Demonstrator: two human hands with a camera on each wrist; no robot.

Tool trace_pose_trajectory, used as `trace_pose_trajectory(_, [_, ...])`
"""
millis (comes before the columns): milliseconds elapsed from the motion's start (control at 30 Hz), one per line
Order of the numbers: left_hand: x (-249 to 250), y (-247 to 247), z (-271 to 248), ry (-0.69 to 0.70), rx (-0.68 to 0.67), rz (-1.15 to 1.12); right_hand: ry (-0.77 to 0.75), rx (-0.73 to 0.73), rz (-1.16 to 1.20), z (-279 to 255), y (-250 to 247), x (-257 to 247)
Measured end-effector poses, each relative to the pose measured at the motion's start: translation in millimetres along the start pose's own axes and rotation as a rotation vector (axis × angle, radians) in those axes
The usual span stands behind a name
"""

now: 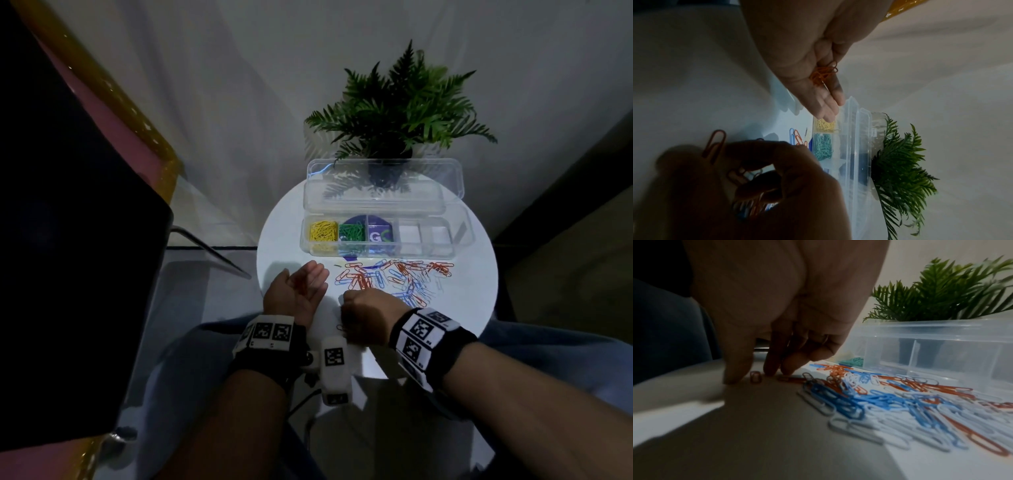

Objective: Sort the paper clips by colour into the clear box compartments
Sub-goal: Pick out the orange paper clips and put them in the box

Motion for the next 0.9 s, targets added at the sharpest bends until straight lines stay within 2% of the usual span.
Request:
trace_pose_trajectory(100, [-1, 2, 0, 0.001, -0.006, 0.007, 0.040, 0.012, -0.048, 4, 1, 0])
trace_pose_trajectory(300, [-6, 7, 2, -0.005, -0.022, 0.045, 0.042, 0.044, 0.001, 2, -5, 0])
trace_pose_trajectory(367, [-7, 8, 1, -0.002, -0.016, 0.061, 0.098, 0.161, 0.156, -5, -18, 7])
trace_pose_trajectory(467, [-10, 9, 1, -0.005, -0.015, 0.077, 0.137, 0.509, 0.490, -20, -47, 27])
trace_pose_trajectory(500, [-12, 9, 1, -0.009, -0.013, 0.075, 0.127, 0.579, 0.547, -24, -54, 32])
trace_pose_trajectory(567, [-17, 12, 1, -0.020, -0.016, 0.068, 0.070, 0.558, 0.574, -24, -64, 29])
trace_pose_trajectory(633, [-20, 16, 2, -0.029, -0.069, 0.073, 0.006, 0.459, 0.473, -20, -70, 16])
trace_pose_trajectory(767, [-25, 28, -2, -0.044, -0.126, 0.040, -0.062, 0.369, 0.310, -16, -77, -3])
trace_pose_trajectory(833, [-25, 31, -3, -0.021, -0.135, 0.015, -0.057, 0.397, 0.350, -18, -81, -3])
trace_pose_trajectory(900, [-23, 35, -1, -0.007, -0.190, -0.006, 0.002, 0.523, 0.430, -24, -88, 10])
Point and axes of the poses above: each hand's wrist, its own z-axis towards the middle knuckle, its own y-axis out of the palm, x = y × z, the point moved 6 cm from there along z, towards the middle knuckle, and after that the axes turned 3 degrees about -x, right-handed, at the moved point
